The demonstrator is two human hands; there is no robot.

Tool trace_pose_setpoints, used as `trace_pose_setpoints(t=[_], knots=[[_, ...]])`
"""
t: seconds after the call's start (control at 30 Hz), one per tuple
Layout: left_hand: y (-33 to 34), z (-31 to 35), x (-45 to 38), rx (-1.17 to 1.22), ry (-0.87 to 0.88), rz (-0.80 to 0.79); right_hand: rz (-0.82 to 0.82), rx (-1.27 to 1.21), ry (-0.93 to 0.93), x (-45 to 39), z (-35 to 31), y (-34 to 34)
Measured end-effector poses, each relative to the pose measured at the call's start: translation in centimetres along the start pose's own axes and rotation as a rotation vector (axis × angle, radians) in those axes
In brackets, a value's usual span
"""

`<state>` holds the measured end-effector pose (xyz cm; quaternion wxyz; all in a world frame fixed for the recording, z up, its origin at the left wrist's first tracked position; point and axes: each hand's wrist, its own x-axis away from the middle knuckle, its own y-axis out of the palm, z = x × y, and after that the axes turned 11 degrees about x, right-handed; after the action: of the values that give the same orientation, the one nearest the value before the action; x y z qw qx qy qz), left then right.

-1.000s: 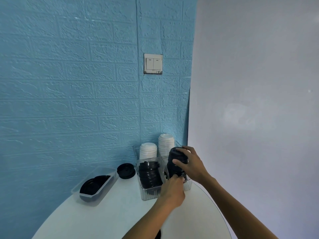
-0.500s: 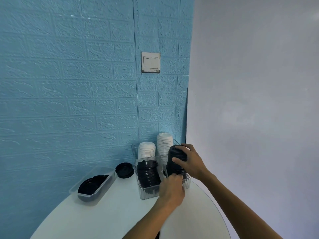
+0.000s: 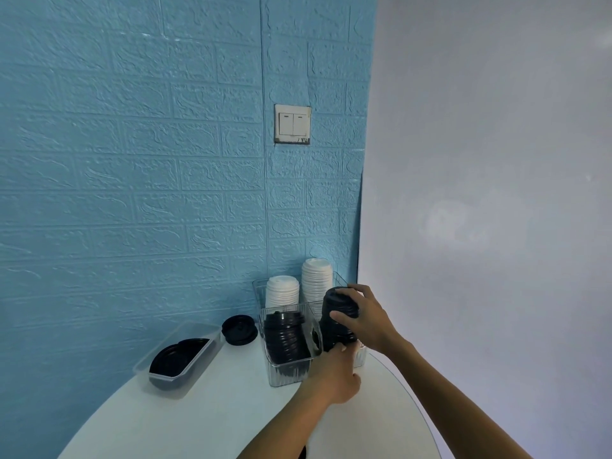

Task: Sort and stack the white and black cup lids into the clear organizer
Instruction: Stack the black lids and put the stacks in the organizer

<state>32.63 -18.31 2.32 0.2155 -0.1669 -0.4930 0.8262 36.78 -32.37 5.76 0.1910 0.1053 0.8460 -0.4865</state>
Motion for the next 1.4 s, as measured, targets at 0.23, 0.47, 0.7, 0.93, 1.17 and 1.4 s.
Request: trace_pose_setpoints(t=[0.23,0.47,0.7,0.93,1.17,1.4], knots=[[0.9,0.1,1.2,-0.102,0.081,0.313,-0.010,0.016,-0.016,-0.1,0.2,0.0],[1.3,-1.5,1.2,-0.060,0.164,0.557,0.000,0.024,0.001,-0.1,0.0,-0.5],[0.0,-1.9,-0.1,-0.123,0.087,0.541,-0.072,-0.028,0.063,-0.4,-0.4,-1.2],[-1.0,-2.7,-1.3,-0.153,0.043,0.466,-0.141,0.108,0.029,-0.7,-0.3,-1.0],[-1.3,-3.7,-1.0,-0.125,0.051,0.400,-0.095,0.263,0.016,-0.2,0.1,0.2],[-1.6,-3.6,-0.7,-0.172,0.048,0.381,-0.053,0.372,0.030,0.5,0.8,1.0]])
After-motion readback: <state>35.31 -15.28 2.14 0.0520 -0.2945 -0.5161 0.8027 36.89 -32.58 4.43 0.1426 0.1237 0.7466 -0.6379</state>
